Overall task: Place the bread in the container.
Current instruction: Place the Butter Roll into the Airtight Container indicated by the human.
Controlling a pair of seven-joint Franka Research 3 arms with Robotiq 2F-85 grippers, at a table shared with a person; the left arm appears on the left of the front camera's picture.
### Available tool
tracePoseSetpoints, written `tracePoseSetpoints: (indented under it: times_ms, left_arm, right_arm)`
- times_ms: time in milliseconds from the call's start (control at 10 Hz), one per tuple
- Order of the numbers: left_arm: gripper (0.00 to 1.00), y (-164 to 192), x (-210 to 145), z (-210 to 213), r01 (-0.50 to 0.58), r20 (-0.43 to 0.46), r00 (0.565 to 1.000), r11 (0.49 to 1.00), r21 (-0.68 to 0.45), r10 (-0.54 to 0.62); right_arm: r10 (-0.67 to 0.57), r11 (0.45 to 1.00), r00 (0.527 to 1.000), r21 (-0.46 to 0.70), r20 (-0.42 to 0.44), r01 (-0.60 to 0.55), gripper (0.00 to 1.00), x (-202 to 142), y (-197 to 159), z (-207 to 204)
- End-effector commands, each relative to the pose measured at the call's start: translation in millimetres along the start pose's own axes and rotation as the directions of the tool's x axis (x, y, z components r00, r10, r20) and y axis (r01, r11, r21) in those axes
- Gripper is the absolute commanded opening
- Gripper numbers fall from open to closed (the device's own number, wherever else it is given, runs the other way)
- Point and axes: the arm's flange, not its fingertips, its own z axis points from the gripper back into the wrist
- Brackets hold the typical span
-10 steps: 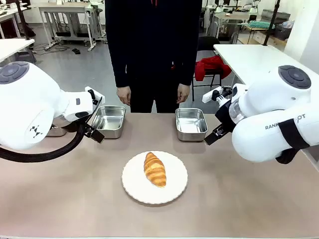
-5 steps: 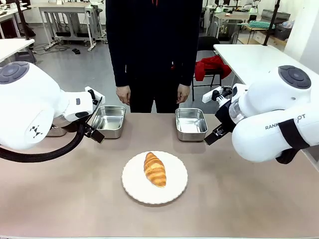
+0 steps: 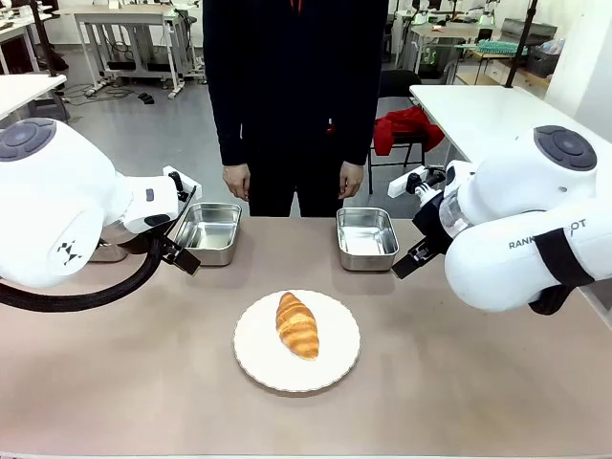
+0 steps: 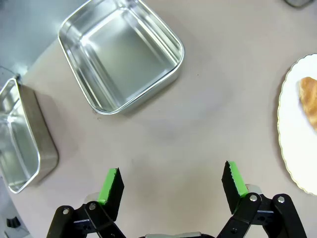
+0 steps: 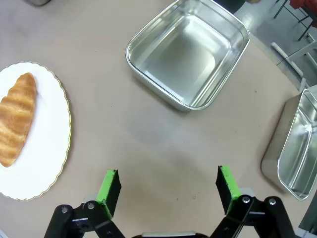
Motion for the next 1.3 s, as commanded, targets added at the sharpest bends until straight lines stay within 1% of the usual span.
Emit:
tracePoseSetpoints:
  times_ms: [0, 100, 200, 300, 400, 500, 600, 700, 800, 900, 1000, 1200]
  left_arm:
    - [1.00, 27, 11, 23, -0.016, 0.018, 1.000, 1.000, -0.014, 0.016]
    - [1.00, 61, 19, 45, -0.043, 0.024, 0.999, 0.999, -0.029, 0.043]
    - [1.00, 98, 24, 66, -0.049, 0.028, 0.998, 0.996, -0.079, 0.051]
    - [1.00, 139, 29, 88, -0.023, 0.046, 0.998, 0.982, -0.187, 0.032]
    - [1.00, 168, 27, 105, 0.023, 0.065, 0.998, 0.973, -0.228, -0.008]
    - [1.00, 195, 19, 122, 0.087, 0.088, 0.994, 0.962, -0.258, -0.066]
    - [1.00, 218, 5, 135, 0.198, 0.125, 0.978, 0.934, -0.296, -0.168]
    - [1.00, 243, -12, 140, 0.271, 0.189, 0.958, 0.896, -0.351, -0.216]
    - [1.00, 258, -23, 142, 0.289, 0.240, 0.948, 0.887, -0.361, -0.211]
    - [1.00, 262, -30, 145, 0.300, 0.296, 0.932, 0.902, -0.311, -0.208]
    - [1.00, 240, -22, 159, 0.250, 0.199, 0.961, 0.914, -0.318, -0.194]
    - [1.00, 240, -22, 159, 0.250, 0.199, 0.961, 0.914, -0.318, -0.194]
  right_arm:
    - [-0.007, 1.000, 0.999, 0.005, 0.037, 0.007, 1.00, 29, -28, 13]
    - [-0.003, 1.000, 0.997, 0.028, 0.077, 0.001, 1.00, 50, -59, 33]
    - [0.004, 0.999, 0.994, 0.047, 0.113, -0.009, 1.00, 63, -89, 54]
    - [0.031, 0.995, 0.989, 0.086, 0.142, -0.044, 1.00, 68, -126, 73]
    - [0.041, 0.989, 0.985, 0.136, 0.170, -0.064, 1.00, 65, -161, 87]
    - [0.044, 0.980, 0.975, 0.179, 0.219, -0.084, 1.00, 54, -193, 100]
    - [0.039, 0.973, 0.965, 0.208, 0.260, -0.095, 1.00, 39, -216, 108]
    - [0.038, 0.971, 0.956, 0.217, 0.292, -0.105, 1.00, 22, -228, 113]
    - [0.032, 0.972, 0.947, 0.210, 0.319, -0.103, 1.00, 11, -234, 114]
    - [-0.006, 0.979, 0.945, 0.195, 0.327, -0.061, 1.00, 4, -238, 113]
    - [0.028, 0.978, 0.953, 0.191, 0.302, -0.089, 1.00, 17, -229, 131]
    - [0.028, 0.978, 0.953, 0.191, 0.302, -0.089, 1.00, 17, -229, 131]
